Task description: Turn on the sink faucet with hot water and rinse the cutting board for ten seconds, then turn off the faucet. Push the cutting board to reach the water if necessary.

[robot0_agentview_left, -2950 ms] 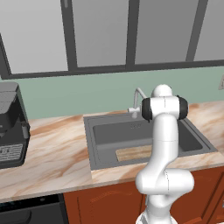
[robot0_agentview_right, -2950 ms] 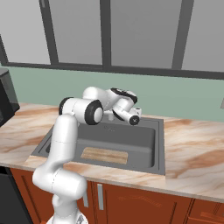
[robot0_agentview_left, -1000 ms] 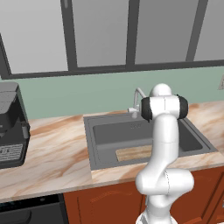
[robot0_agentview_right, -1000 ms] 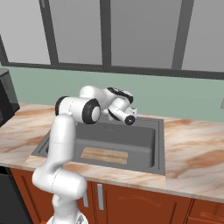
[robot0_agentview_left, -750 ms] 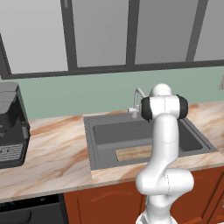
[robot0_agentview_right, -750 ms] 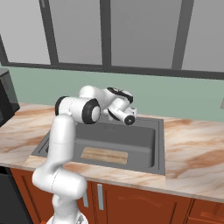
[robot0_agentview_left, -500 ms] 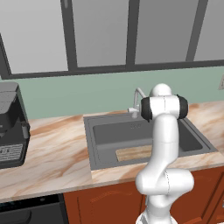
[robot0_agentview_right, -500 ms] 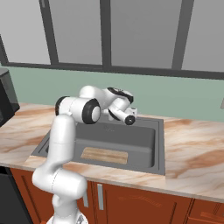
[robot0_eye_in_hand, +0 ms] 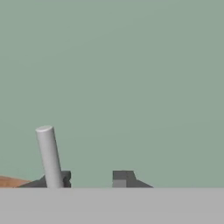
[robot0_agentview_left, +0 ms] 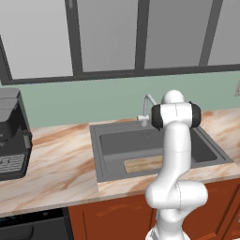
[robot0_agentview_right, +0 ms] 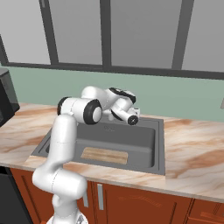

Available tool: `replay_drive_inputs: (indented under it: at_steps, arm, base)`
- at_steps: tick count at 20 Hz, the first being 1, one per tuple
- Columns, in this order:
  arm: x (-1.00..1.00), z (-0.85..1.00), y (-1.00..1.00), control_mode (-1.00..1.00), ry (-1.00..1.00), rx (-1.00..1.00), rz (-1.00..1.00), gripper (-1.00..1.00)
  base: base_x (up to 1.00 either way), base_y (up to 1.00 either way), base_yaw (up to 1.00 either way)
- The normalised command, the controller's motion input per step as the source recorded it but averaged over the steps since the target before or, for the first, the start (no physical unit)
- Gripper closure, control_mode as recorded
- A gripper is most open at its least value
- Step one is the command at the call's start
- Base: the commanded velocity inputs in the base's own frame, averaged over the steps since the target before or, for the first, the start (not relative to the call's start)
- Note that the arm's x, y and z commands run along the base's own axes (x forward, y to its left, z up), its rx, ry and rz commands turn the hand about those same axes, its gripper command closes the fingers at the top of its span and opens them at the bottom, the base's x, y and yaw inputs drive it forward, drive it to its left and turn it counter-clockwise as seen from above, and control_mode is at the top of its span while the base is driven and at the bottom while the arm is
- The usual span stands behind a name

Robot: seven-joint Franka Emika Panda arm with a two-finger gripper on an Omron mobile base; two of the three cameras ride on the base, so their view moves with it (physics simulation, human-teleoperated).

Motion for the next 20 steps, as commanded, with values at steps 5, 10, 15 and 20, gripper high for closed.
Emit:
replay_drive_inputs:
  at_steps: [5,10,15,20]
  arm:
    - [-0.03,0.0,-0.67,-1.0,0.0,0.0,0.0,1.0]
    - [-0.09,0.0,-0.74,-1.0,0.0,0.0,0.0,1.0]
    - [-0.28,-0.03,-0.74,-1.0,0.0,0.0,0.0,1.0]
    - [-0.36,-0.06,-0.86,-1.0,0.0,0.0,0.0,1.0]
  base:
    - [0.0,0.0,0.0]
    - [0.0,0.0,0.0]
    - [0.0,0.0,0.0]
    - [0.0,0.0,0.0]
